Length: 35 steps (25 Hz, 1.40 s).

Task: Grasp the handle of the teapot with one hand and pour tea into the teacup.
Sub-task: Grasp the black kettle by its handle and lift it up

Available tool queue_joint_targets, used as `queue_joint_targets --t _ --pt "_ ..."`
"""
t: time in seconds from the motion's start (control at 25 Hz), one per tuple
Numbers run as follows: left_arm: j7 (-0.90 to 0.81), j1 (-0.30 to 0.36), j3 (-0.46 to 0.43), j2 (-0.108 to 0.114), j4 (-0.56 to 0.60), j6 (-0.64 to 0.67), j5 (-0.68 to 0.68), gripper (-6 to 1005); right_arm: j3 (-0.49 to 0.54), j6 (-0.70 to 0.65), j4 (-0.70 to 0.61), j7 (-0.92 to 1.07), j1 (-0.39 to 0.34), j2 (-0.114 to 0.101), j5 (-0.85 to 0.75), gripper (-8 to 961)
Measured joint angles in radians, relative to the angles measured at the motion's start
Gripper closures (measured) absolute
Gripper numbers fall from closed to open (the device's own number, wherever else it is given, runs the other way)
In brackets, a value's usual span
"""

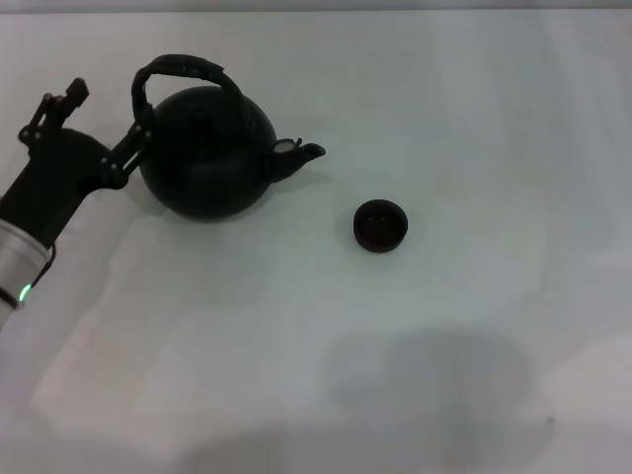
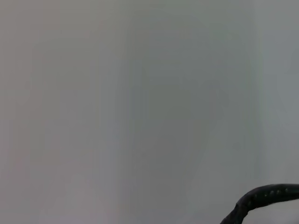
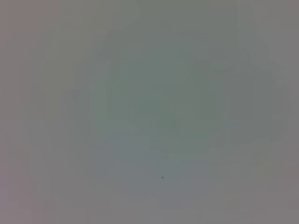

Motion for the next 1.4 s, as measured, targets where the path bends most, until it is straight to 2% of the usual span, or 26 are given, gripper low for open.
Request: queue_joint_targets --t 0.4,0.92,1.12,1.4 --pt "0.004 -0.08 -0.002 -0.002 0.011 -0.111 -0.005 271 -0.001 -0.003 0.0 0.008 0.003 0.0 0.0 110" --pt "0.005 -0.087 -0.002 -0.003 0.008 -0.152 0.002 348 0.0 -0.002 -0.011 0.011 -0.004 -0.002 0.0 109" --pt "0.005 -0.086 -0.002 -0.003 0.008 -0.148 0.005 585 0.0 0.004 -0.012 0.012 -0.003 -0.002 0.0 109" --pt "0.011 -0.086 -0.002 -0.003 0.011 -0.147 -0.001 769 0.0 0.006 -0.012 0.012 -0.006 -0.002 0.0 110"
